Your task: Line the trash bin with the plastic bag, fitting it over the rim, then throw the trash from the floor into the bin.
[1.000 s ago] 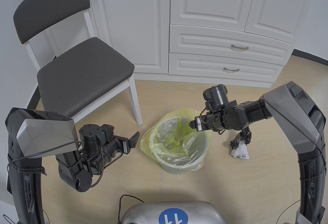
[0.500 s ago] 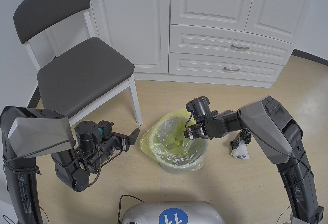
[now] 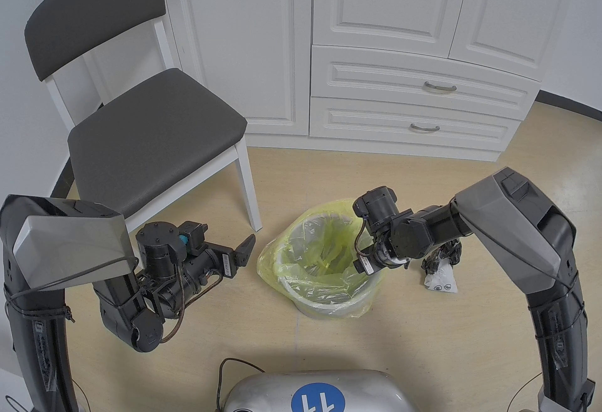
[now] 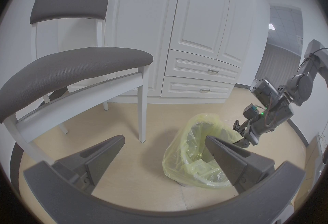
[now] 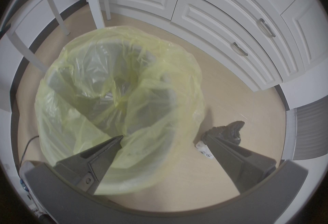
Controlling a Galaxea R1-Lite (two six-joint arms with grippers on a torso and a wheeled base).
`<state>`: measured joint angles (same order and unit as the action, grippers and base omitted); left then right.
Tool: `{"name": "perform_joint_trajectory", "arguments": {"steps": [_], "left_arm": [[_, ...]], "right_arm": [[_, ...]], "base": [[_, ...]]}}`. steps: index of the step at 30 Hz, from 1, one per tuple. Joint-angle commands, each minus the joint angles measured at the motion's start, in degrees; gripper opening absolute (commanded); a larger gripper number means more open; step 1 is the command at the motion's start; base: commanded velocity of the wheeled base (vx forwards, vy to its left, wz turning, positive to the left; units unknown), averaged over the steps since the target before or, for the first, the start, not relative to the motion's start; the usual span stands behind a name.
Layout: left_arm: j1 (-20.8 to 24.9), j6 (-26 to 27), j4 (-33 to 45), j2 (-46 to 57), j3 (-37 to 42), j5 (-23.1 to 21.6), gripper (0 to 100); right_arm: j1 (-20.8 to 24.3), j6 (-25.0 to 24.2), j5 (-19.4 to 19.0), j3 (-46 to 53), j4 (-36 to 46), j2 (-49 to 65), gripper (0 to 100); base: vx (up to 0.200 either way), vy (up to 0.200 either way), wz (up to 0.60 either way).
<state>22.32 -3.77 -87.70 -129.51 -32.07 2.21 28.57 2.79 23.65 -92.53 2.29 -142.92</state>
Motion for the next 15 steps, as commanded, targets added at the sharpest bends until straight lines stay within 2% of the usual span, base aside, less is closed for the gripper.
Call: {"name": "perform_joint_trajectory", "arguments": {"steps": [1,15], "left_arm": [[0.1,0.0,0.0,0.0,0.3,0.1,100],[0.2,0.1,0.0,0.0,0.3,0.1,100]], "right_arm": [[-0.2,0.5,0.0,6.0,0.2,5.9,100],[0.1,0.3,0.0,14.9,-0.4,10.0,100]], "base": [[0.000,0.000,0.00],[0.000,0.000,0.00]]}}
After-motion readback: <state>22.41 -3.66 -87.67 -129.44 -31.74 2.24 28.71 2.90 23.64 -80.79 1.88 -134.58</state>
